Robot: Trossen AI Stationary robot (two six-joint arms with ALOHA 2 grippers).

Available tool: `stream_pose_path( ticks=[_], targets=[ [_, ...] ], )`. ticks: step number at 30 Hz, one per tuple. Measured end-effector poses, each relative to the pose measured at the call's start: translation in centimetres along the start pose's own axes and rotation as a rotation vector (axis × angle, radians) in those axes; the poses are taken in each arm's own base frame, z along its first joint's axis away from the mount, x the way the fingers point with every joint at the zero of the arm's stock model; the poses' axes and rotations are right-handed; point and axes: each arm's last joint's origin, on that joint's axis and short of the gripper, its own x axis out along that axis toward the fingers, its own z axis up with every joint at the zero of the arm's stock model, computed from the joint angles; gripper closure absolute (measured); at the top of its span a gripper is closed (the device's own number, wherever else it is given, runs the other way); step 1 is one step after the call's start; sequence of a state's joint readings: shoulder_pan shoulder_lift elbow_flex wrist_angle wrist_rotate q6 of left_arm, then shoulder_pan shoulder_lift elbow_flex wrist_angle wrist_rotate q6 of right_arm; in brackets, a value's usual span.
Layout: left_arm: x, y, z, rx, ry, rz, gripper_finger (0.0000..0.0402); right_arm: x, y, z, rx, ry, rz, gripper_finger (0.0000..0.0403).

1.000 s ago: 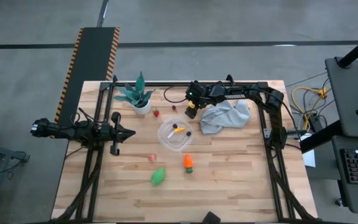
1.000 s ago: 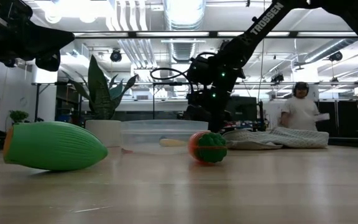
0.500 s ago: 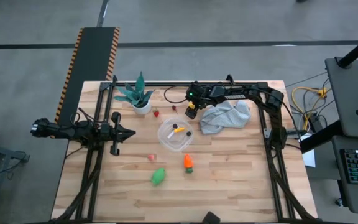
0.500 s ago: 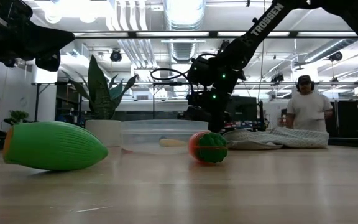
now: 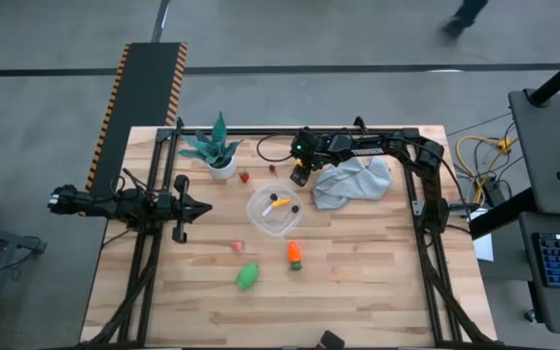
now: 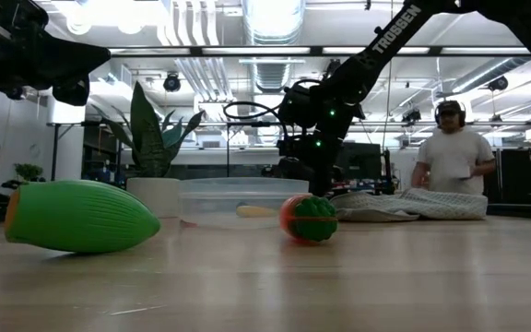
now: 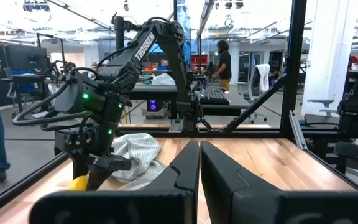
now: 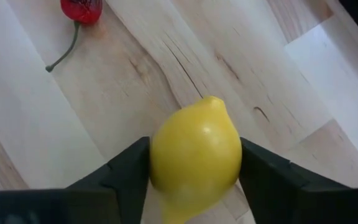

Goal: Pick and placing Produce into tupperware
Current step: Put the yellow lemon into the transparent bin

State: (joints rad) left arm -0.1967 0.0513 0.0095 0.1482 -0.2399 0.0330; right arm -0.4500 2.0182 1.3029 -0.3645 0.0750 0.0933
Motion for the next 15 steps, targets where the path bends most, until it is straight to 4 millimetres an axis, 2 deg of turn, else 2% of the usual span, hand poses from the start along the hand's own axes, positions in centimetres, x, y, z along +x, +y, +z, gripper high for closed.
stream_pose_path(
  ticks=[3,15],
  targets=[
    [0.0,0.0,0.0,0.0,0.0,0.0,0.0402,0.0,0.0,0.0,-0.008,0.0,0.0,0.0209],
    [0.0,0.0,0.0,0.0,-0.001,0.0,0.0402,-0.02,-0.02,-0.1,-0.046,0.006,-0.005,0.0209]
  ],
)
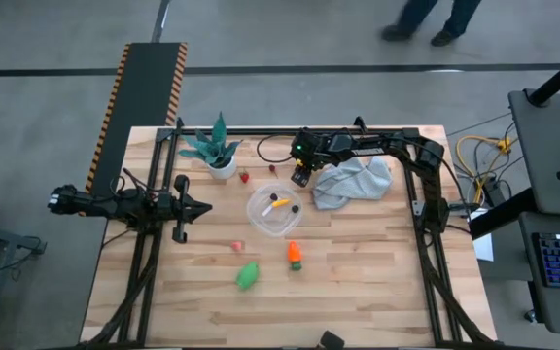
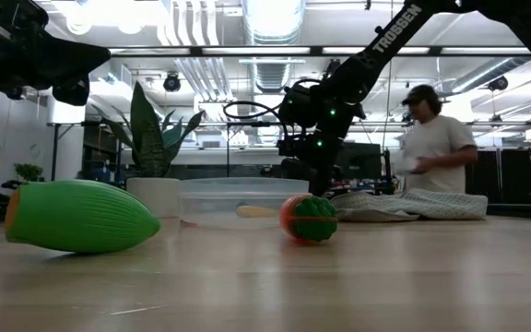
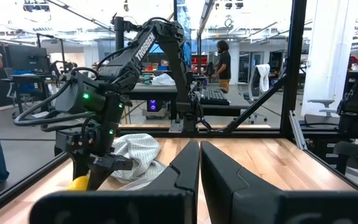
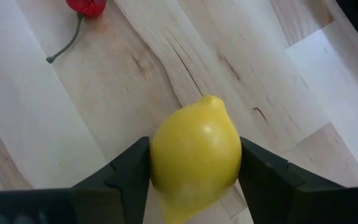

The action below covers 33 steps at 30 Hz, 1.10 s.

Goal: Pick and placing Produce into tupperware
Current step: Put the yellow lemon into the transparent bin

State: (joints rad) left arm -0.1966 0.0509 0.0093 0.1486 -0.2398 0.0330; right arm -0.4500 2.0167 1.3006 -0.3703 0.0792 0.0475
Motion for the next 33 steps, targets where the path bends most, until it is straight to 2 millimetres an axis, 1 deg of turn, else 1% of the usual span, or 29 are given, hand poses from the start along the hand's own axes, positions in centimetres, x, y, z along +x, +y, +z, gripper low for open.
stream_pose_path(
  ticks=[9,15,19,22,25,29,33],
  targets=[
    [0.0,0.0,0.0,0.0,0.0,0.0,0.0402,-0.5,0.0,-0.1,-0.023,0.012,0.0,0.0209],
    [0.0,0.0,0.0,0.0,0.001,0.0,0.0402,-2.5,0.1,0.6,-0.033,-0.039,0.006,0.0209],
    [0.0,0.0,0.0,0.0,0.0,0.0,0.0402,-4.3,0.9,1.0,-0.05,-0.08,0.018,0.0209],
    [0.0,0.0,0.0,0.0,0.001,0.0,0.0402,-5.8,1.9,1.3,-0.074,-0.119,0.036,0.0209],
    [0.0,0.0,0.0,0.0,0.0,0.0,0.0402,-7.2,3.5,1.3,-0.1,-0.15,0.064,0.0209],
    [0.0,0.0,0.0,0.0,0.0,0.0,0.0402,-8.7,6.2,1.1,-0.155,-0.182,0.109,0.0209],
    [0.0,0.0,0.0,0.0,-0.002,0.0,0.0402,-9.4,9.2,0.5,-0.218,-0.192,0.154,0.0209]
  ],
)
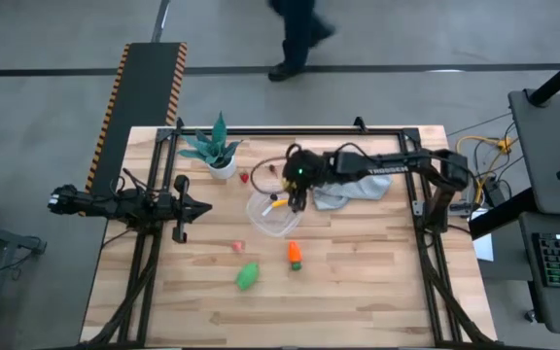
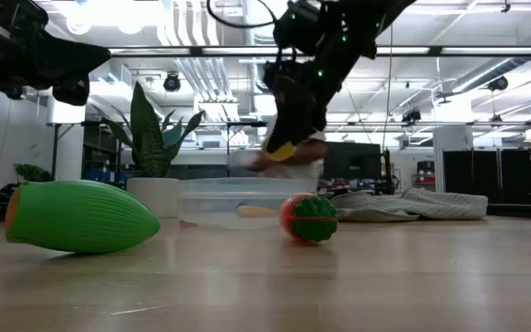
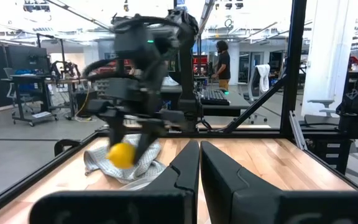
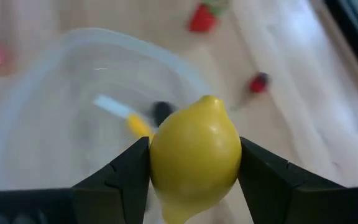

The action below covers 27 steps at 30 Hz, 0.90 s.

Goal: Pick and placing Produce into tupperware
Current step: Put the yellow lemon into the transparent bin

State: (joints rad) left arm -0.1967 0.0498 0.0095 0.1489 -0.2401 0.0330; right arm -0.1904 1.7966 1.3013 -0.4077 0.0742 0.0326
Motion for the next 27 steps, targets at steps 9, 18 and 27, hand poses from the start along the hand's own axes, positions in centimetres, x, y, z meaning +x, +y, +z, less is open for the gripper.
stream_pose_path(
  ticks=[9,18,27],
  targets=[
    [0.0,0.0,0.0,0.0,0.0,0.0,0.0402,-0.3,3.9,0.0,-0.057,-0.024,0.063,0.0209],
    [0.0,0.0,0.0,0.0,0.0,0.0,0.0402,1.2,4.9,-0.4,-0.08,-0.017,0.104,0.0209],
    [0.0,0.0,0.0,0.001,0.001,0.0,0.0402,4.0,5.2,-1.6,-0.087,0.047,0.119,0.0209]
  ],
)
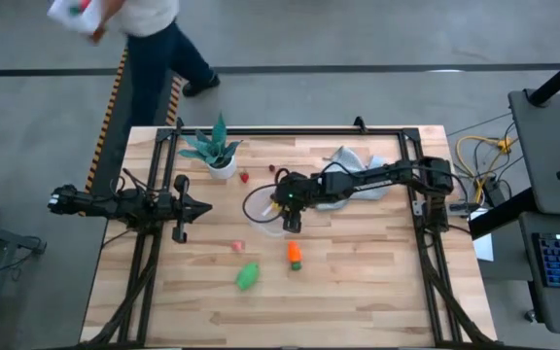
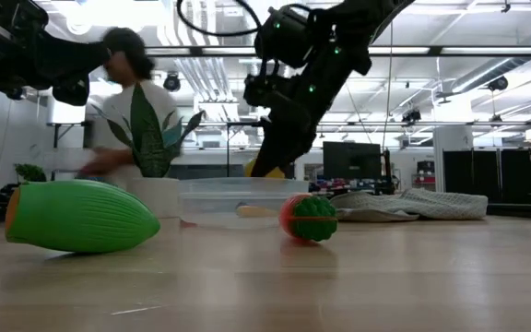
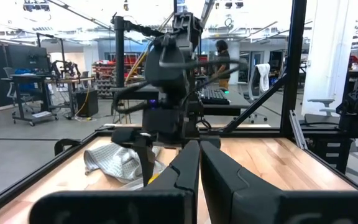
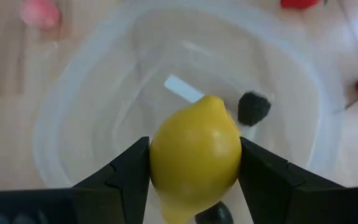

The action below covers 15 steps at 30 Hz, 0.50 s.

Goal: Pick and placing Produce into tupperware
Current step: Put the yellow lemon into the transparent bin

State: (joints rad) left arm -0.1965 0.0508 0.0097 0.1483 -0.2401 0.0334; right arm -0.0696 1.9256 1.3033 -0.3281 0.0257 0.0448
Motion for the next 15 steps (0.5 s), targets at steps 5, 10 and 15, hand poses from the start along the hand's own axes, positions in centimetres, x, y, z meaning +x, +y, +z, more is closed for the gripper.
stream_pose_path(
  ticks=[5,10,15],
  targets=[
    [0.0,0.0,0.0,-0.001,-0.001,0.0,0.0402,1.4,0.0,-0.7,-0.002,0.04,0.002,0.0209],
    [0.0,0.0,0.0,0.0,-0.001,0.0,0.0402,1.8,0.0,-0.9,-0.002,0.052,0.002,0.0209],
    [0.0,0.0,0.0,0.0,-0.002,0.0,0.0402,1.8,0.0,-0.9,-0.001,0.054,0.002,0.0192]
  ],
)
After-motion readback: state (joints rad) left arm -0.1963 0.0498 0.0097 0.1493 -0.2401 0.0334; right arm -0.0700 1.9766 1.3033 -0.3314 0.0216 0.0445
